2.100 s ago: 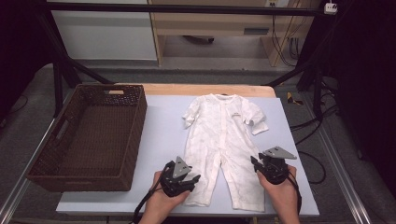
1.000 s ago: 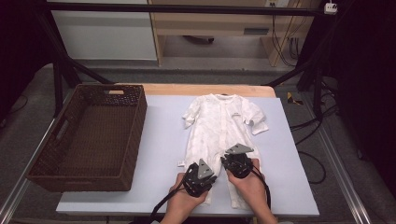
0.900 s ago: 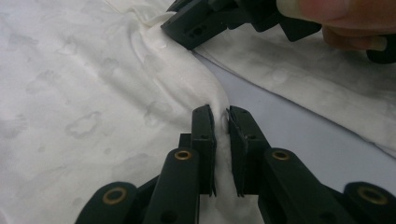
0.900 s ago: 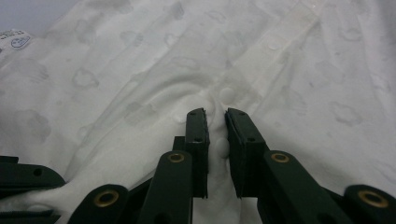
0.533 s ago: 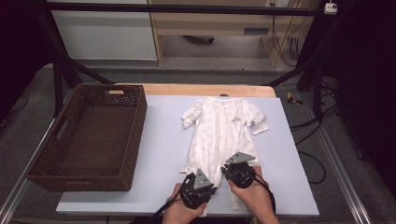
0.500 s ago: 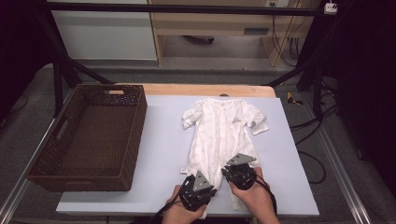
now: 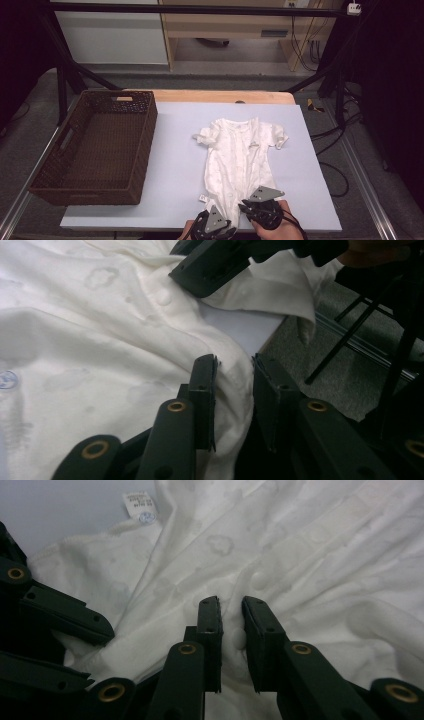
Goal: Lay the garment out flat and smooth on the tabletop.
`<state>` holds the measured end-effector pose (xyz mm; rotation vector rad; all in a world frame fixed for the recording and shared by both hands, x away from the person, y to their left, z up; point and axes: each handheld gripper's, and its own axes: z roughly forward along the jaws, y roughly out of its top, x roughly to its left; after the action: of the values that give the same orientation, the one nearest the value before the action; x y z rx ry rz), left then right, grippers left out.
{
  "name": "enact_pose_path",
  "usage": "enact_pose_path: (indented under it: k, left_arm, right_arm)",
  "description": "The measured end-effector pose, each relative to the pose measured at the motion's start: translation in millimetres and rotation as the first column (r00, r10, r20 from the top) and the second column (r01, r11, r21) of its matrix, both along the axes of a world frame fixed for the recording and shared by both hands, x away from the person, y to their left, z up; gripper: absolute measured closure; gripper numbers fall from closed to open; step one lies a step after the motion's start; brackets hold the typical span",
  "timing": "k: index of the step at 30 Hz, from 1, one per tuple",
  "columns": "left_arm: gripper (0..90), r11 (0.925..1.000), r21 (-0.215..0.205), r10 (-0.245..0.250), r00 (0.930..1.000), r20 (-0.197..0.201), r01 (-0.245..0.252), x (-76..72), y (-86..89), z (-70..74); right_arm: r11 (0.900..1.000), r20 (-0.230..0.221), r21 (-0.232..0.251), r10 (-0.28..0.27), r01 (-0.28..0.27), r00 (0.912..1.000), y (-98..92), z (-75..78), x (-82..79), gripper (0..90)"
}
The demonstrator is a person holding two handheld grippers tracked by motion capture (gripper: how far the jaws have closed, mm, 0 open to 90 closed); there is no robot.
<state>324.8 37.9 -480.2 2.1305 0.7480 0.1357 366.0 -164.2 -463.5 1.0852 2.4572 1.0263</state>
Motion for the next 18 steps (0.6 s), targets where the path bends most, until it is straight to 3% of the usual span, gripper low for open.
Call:
enact_pose_path:
  k: [12, 18]
  left_arm:
    - [64.4, 0.9983, -0.045, 0.038, 0.9987, 0.034, -0.036, 11.1, 5.1, 15.6]
    - [62.2, 0.9960, -0.053, 0.075, 0.9950, 0.066, -0.072, 22.0, 12.4, 23.8]
  right_arm:
    - [0.998, 0.057, 0.061, -0.039, 0.035, 0.9976, -7.0, 14.4, 13.2, 58.6]
    - [0.994, 0.109, 0.070, -0.092, 0.085, 0.9898, -18.2, 18.8, 21.9, 47.3]
